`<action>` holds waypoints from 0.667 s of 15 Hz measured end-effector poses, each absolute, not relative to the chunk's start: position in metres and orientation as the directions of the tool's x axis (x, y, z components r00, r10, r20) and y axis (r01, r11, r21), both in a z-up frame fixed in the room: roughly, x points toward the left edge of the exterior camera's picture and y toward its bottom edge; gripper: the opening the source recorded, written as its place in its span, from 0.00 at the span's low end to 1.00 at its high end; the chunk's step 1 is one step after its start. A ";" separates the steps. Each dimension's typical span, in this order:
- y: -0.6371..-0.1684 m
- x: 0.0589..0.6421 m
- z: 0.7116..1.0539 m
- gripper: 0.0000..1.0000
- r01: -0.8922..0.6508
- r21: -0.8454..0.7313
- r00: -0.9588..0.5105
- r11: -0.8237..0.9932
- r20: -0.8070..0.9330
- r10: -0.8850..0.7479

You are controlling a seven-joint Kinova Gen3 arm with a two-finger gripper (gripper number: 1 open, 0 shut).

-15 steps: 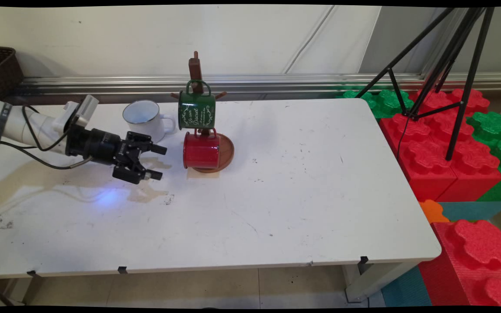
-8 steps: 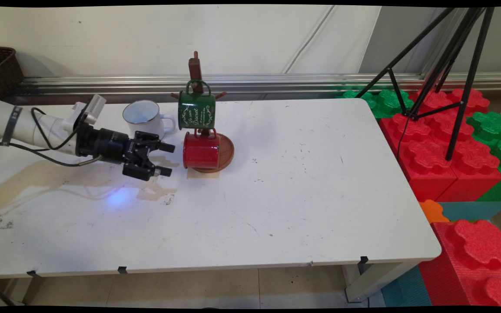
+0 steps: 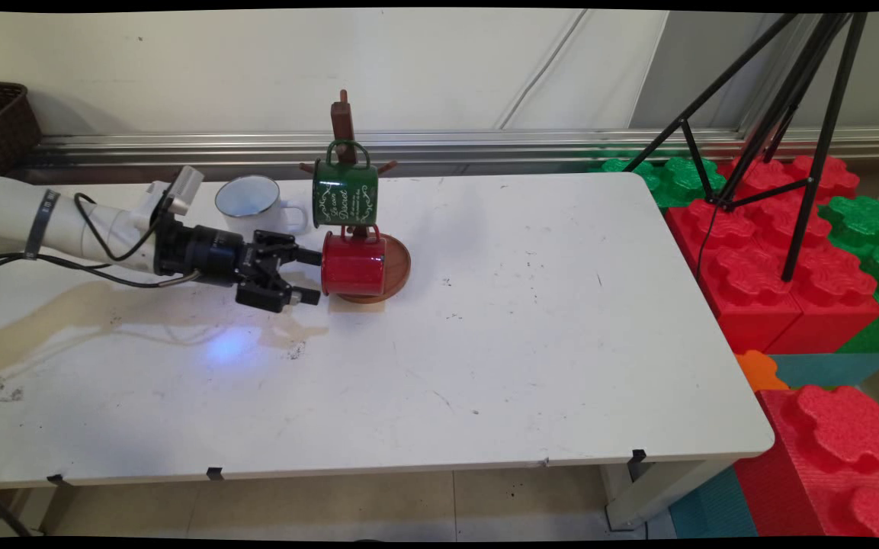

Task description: Pick up the red mug from the rack

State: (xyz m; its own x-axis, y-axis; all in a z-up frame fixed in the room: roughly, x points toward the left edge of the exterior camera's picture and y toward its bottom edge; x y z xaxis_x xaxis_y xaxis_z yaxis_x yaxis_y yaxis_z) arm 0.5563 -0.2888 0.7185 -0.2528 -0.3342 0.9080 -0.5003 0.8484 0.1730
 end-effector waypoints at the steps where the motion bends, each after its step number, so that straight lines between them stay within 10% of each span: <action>1: -0.291 0.553 0.718 1.00 -0.502 0.178 -0.245 0.846 0.909 -0.336; 10: -0.307 0.533 0.707 1.00 -0.512 0.195 -0.217 0.836 0.913 -0.346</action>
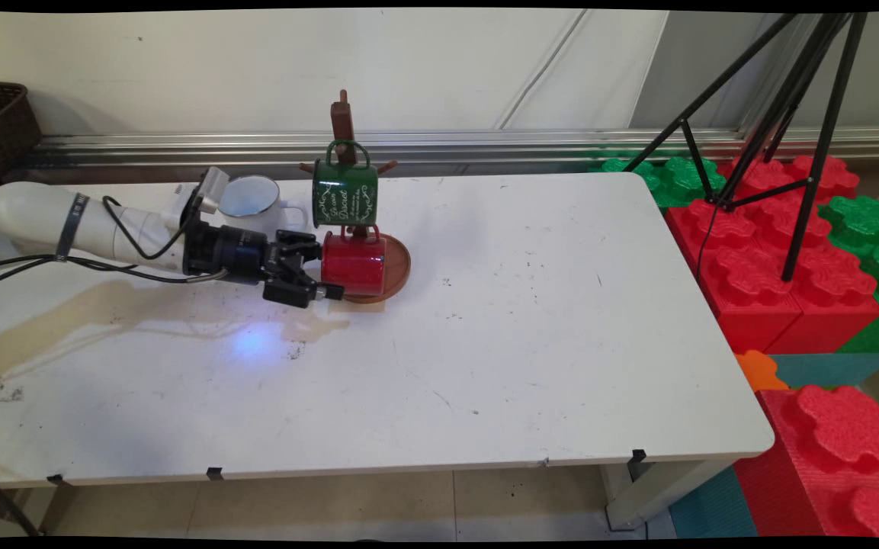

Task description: Pick up the red mug from the rack, then place the picked object on the table

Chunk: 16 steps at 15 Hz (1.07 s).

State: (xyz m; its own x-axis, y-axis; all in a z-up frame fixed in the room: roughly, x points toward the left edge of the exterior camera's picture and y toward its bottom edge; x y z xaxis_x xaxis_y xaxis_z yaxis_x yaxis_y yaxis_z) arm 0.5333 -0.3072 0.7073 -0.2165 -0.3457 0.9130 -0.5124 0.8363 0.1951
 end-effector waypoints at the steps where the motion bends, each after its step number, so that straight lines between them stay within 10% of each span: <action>1: -0.309 0.532 0.706 1.00 -0.514 0.195 -0.215 0.836 0.913 -0.346; 6: -0.314 0.527 0.704 1.00 -0.518 0.194 -0.212 0.833 0.914 -0.345; 7: -0.314 0.527 0.703 0.00 -0.517 0.195 -0.212 0.833 0.914 -0.345; 16: -0.310 0.523 0.703 0.00 -0.493 0.200 -0.217 0.847 0.915 -0.342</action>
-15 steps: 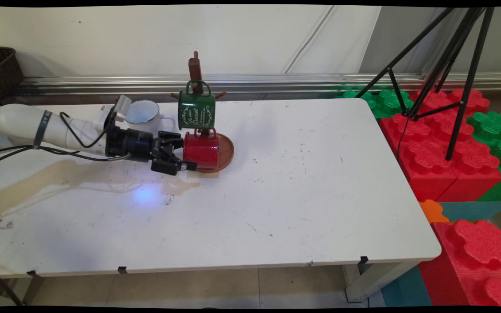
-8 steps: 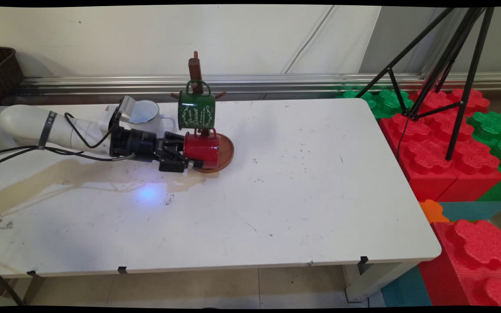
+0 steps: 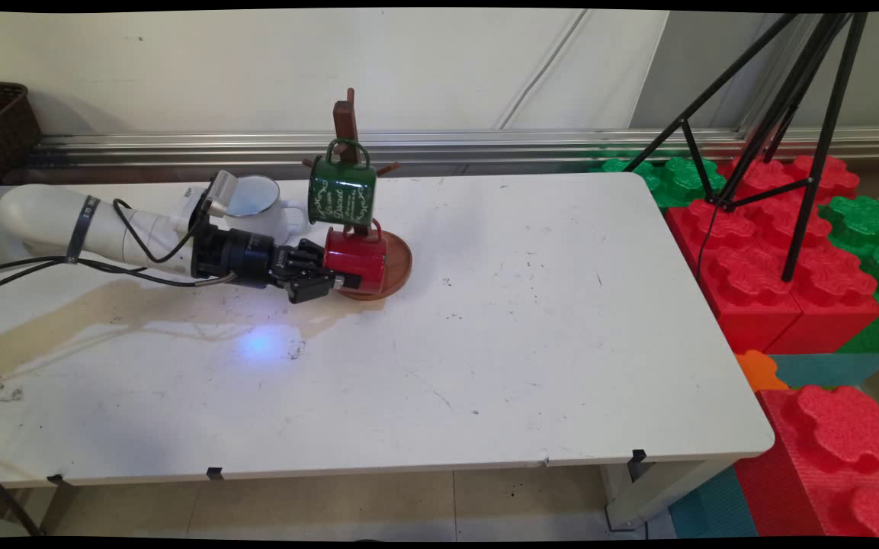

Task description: Place the picked object on the table

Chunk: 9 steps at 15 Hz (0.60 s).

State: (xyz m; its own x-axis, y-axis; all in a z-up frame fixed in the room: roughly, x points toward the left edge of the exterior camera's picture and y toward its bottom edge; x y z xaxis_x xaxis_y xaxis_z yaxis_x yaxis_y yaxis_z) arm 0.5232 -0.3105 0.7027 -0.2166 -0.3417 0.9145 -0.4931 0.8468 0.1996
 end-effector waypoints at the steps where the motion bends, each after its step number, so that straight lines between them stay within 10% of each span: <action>1: -0.311 0.523 0.703 0.00 -0.491 0.200 -0.217 0.848 0.915 -0.341; 9: -0.306 0.522 0.709 0.00 -0.466 0.209 -0.207 0.860 0.919 -0.335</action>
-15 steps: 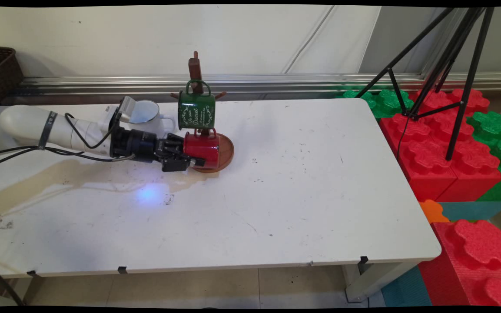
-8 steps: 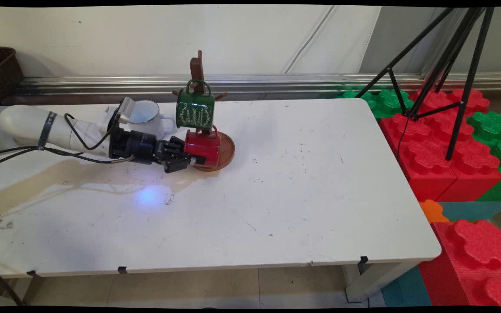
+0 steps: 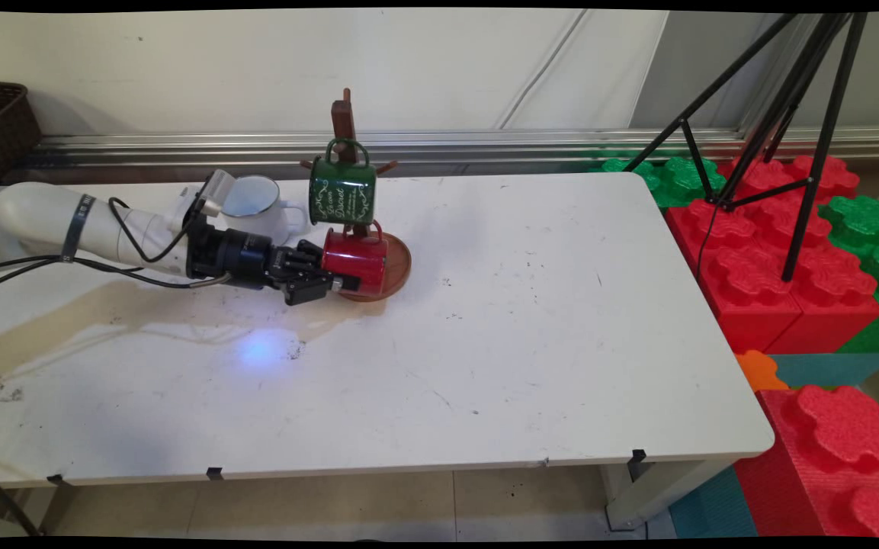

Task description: Place the picked object on the table

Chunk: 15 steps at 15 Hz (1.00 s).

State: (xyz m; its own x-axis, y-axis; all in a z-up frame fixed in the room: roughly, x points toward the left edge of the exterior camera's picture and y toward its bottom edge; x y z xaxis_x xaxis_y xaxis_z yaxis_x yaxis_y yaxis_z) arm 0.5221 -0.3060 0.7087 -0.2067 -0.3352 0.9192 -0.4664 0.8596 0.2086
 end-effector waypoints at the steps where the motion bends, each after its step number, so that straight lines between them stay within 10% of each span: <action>1: -0.306 0.522 0.710 0.00 -0.462 0.209 -0.205 0.862 0.920 -0.334; 15: -0.271 0.527 0.728 0.00 -0.386 0.213 -0.227 0.897 0.921 -0.317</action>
